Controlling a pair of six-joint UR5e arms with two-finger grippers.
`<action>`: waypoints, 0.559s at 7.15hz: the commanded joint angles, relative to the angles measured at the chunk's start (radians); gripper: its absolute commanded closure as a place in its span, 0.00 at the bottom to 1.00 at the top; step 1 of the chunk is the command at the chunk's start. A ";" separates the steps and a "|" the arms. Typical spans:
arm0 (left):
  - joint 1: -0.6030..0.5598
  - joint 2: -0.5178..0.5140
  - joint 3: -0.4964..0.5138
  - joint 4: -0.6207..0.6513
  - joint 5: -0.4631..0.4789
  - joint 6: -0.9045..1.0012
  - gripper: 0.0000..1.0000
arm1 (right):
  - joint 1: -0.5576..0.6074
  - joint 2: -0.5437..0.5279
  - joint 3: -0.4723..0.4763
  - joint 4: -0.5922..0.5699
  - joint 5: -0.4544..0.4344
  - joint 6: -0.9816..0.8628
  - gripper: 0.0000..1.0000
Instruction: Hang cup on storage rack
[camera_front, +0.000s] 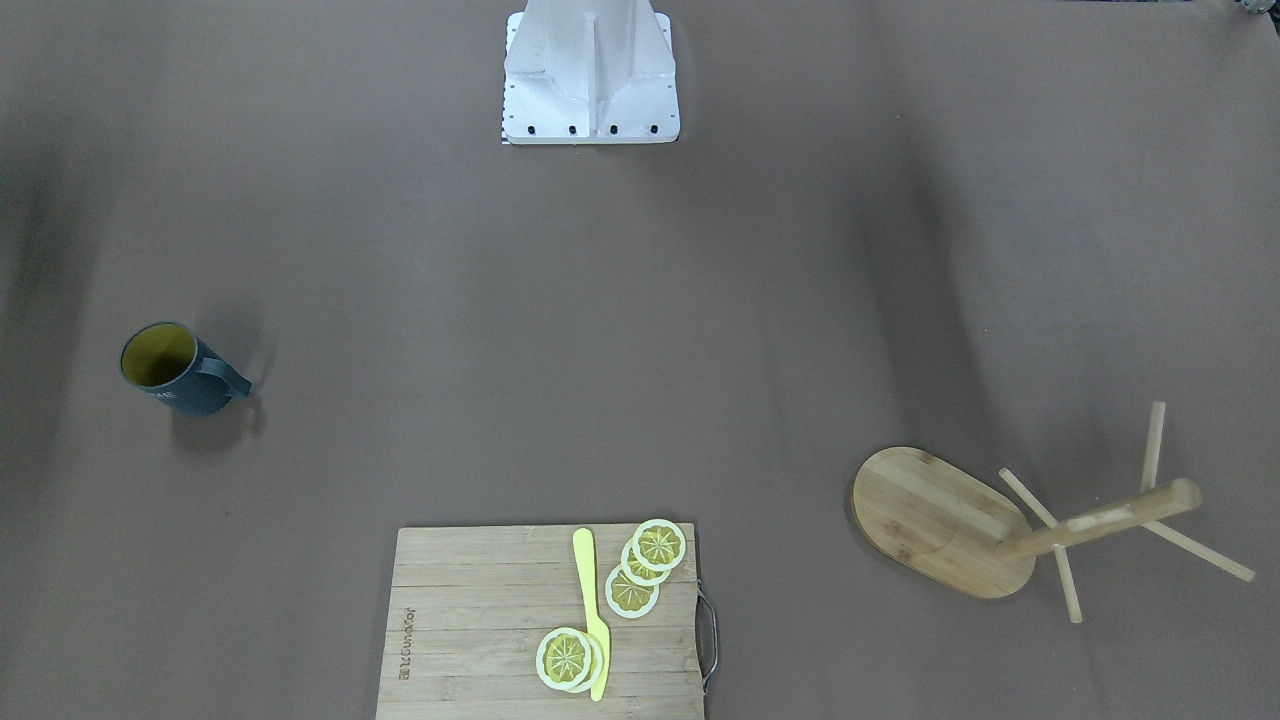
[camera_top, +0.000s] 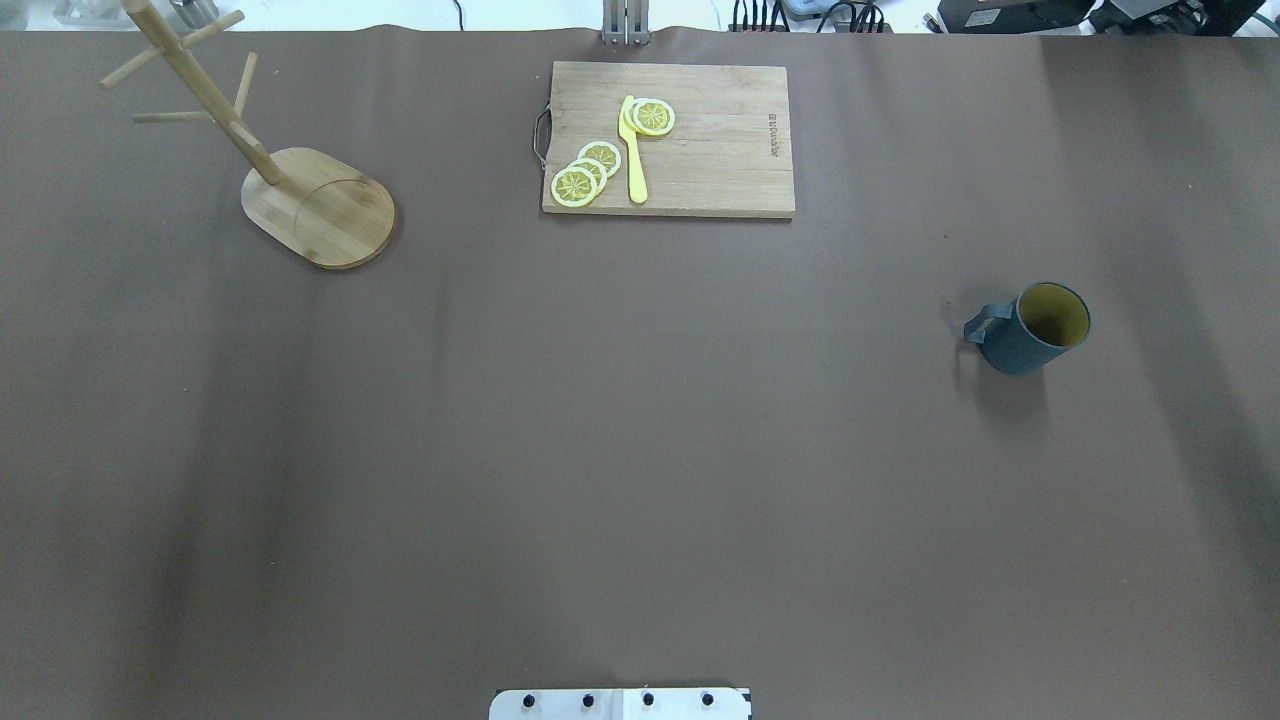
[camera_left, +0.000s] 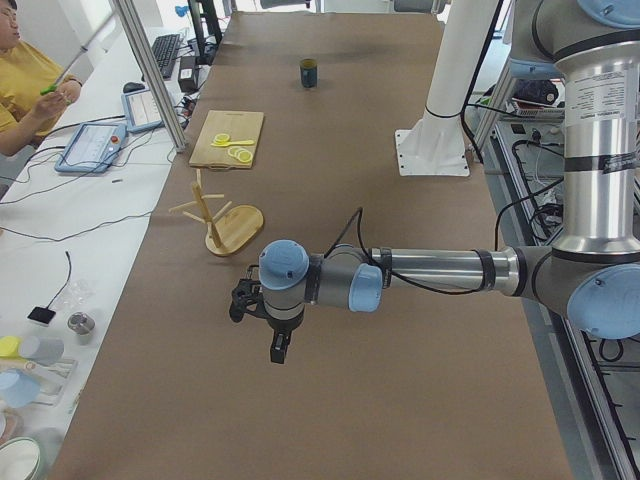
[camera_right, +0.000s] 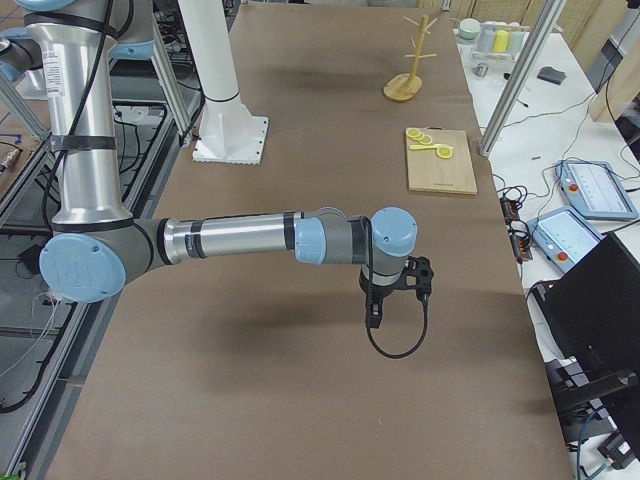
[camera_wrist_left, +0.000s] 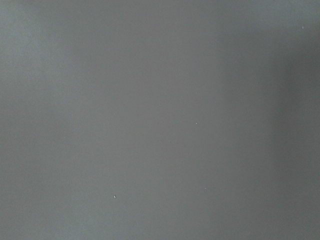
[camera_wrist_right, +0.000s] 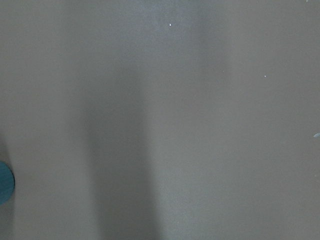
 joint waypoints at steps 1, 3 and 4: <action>0.000 0.000 0.000 -0.006 -0.005 0.000 0.02 | -0.001 0.000 0.000 0.000 0.000 0.000 0.00; -0.001 0.000 -0.002 -0.011 -0.003 -0.002 0.02 | -0.002 0.000 0.000 0.000 -0.002 0.000 0.00; 0.000 0.000 -0.003 -0.009 0.000 -0.002 0.02 | -0.002 -0.005 -0.001 0.003 0.000 0.002 0.00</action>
